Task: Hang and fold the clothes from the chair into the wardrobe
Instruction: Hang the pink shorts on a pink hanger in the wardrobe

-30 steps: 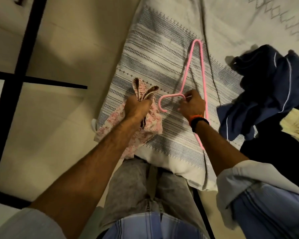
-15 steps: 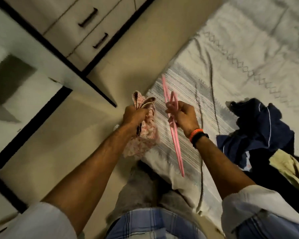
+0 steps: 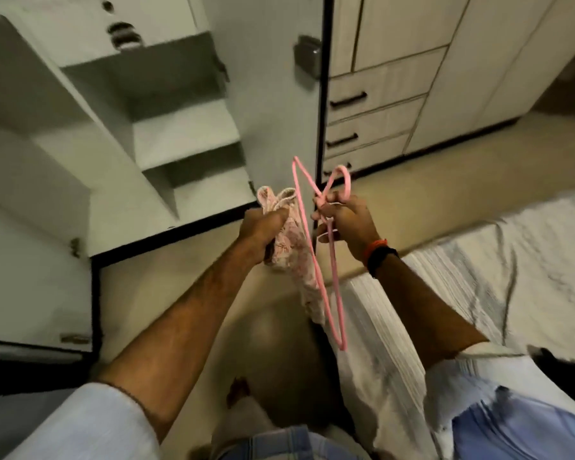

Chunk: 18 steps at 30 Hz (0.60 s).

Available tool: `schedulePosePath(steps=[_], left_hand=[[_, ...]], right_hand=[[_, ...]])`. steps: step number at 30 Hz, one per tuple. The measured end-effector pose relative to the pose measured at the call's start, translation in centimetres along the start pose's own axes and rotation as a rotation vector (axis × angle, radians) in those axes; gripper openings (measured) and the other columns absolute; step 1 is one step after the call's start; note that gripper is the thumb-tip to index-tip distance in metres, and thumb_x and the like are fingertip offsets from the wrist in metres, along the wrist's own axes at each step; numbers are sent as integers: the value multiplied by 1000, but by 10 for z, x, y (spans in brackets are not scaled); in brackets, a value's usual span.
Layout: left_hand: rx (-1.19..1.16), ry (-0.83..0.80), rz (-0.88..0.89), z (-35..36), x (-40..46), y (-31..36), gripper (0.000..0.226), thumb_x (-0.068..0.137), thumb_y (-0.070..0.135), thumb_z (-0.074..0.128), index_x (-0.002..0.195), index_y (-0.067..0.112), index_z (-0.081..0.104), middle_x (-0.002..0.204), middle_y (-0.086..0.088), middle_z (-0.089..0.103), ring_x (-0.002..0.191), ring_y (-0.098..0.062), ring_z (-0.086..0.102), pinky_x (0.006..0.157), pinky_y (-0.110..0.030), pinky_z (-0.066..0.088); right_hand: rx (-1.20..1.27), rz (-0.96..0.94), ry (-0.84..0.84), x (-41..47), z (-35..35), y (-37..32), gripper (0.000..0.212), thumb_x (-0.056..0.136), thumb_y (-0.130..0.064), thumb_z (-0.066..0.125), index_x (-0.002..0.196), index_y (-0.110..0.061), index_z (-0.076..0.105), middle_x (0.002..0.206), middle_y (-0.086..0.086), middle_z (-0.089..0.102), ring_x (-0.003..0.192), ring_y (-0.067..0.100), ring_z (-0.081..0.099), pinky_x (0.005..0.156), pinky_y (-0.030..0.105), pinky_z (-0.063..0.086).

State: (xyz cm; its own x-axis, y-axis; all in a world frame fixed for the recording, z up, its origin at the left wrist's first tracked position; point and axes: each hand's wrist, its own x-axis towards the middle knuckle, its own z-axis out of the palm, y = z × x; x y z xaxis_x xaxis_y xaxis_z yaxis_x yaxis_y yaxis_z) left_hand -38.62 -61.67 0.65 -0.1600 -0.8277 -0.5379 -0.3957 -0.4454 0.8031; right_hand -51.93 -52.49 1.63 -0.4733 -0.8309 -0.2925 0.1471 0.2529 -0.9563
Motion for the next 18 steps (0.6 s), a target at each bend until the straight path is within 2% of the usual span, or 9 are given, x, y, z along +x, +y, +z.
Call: schedulePosePath(steps=[3,5,8,10,12,13,16,18], left_hand=[[-51,88,52,-56,6,15,44,80,35,71,113,6,68,104,-8,72,93,-27,69,89,-41,57],[-81,95,80,-88,20,21,54,68,41,71,112,9,69,103,-7,73,92,-28,70,89,-42,57],[-139,116,109,-146,73,24,63,47,48,71,99,12,73,93,-5,76,84,-29,73,83,-47,59],[-158,120,145,-175,66,43,53,50,41,73,92,9,73,90,-6,76,81,-28,73,82,-47,60],[-184,111,164,-205,41,67,26,68,26,72,87,8,70,89,-9,75,81,-28,73,81,-44,60],[-192,107,167,-221,35,75,21,72,22,69,87,8,69,88,-10,75,80,-28,72,80,-43,60],[-207,119,168,-252,36,86,46,60,27,66,100,5,69,88,-11,75,79,-29,72,82,-46,60],[-211,138,174,-270,49,88,54,55,29,64,103,5,69,90,-11,75,80,-29,73,82,-46,60]], right_hand=[[-22,-34,-81,9,52,-33,7,96,-7,57,98,-4,63,69,7,67,45,17,60,44,25,48],[-69,-63,-104,13,83,-53,12,96,-7,57,103,-1,64,70,7,67,44,17,59,43,25,48],[-105,-107,-127,16,142,-83,15,95,-3,54,106,2,63,71,9,66,43,16,58,42,24,49],[-102,-120,-141,17,170,-97,14,95,-3,54,105,2,63,71,10,66,44,17,58,42,24,49],[-95,-148,-143,20,201,-111,11,96,-6,55,101,-1,64,72,10,67,45,18,59,44,26,50],[-93,-159,-144,21,217,-118,10,96,-6,55,99,-2,64,72,10,67,45,18,60,45,26,51],[-95,-181,-145,22,252,-131,12,96,-6,55,101,-1,64,71,10,69,46,18,60,47,27,51],[-90,-190,-153,22,272,-140,14,97,-7,55,104,1,64,69,9,68,45,18,59,46,26,51]])
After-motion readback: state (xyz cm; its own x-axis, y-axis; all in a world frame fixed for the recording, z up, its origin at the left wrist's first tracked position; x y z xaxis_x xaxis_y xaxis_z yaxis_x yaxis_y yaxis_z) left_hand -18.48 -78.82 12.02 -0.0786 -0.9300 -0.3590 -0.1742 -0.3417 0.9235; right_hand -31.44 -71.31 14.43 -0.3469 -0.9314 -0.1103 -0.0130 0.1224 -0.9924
